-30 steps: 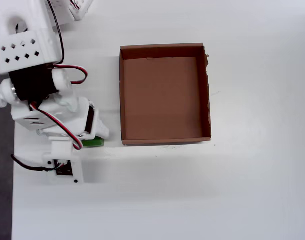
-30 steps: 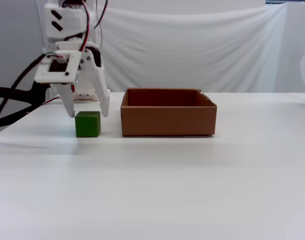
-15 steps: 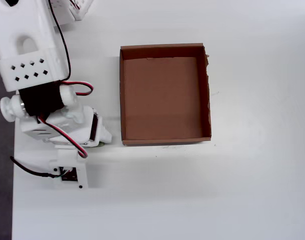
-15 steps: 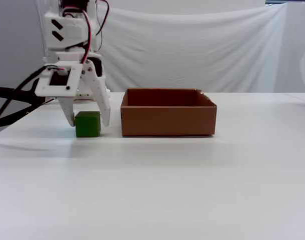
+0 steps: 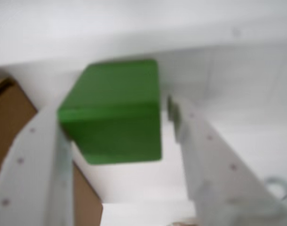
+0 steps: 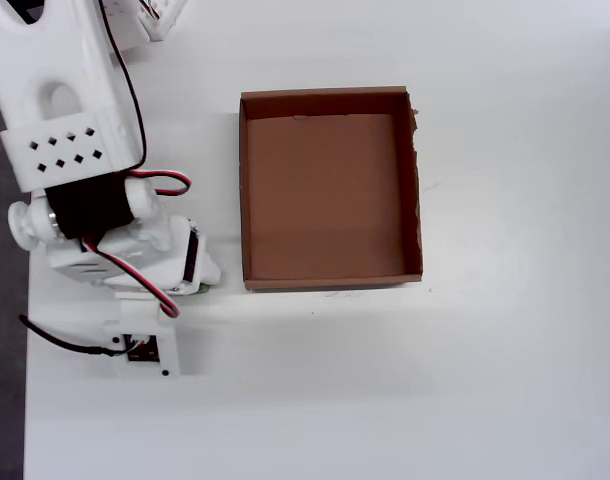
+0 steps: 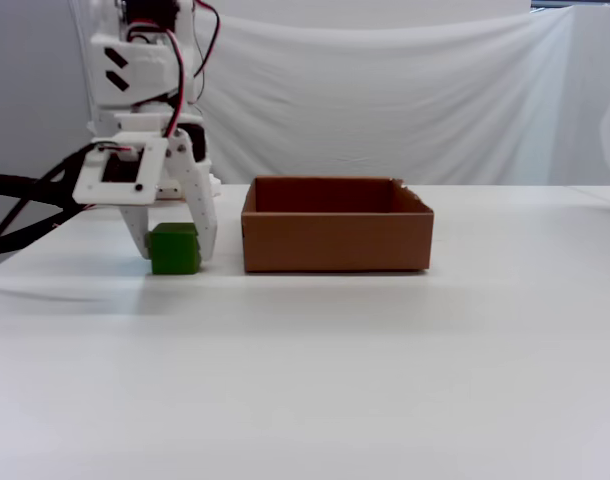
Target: Grasp a green cube and put it in a box.
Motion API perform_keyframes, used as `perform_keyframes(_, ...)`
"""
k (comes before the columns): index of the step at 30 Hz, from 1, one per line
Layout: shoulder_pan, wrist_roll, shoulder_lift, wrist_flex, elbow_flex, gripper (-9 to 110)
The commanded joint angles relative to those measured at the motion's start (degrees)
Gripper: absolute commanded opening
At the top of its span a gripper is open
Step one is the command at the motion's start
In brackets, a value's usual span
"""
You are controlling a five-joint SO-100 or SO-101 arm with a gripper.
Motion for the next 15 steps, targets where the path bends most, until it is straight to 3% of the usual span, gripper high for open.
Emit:
perform_keyframes(1,-0.8,-1.0,0.6,0.3,-3.0,21)
perform_keyframes(15,-1.0,-0.4,1.8,1.7,-3.1,16)
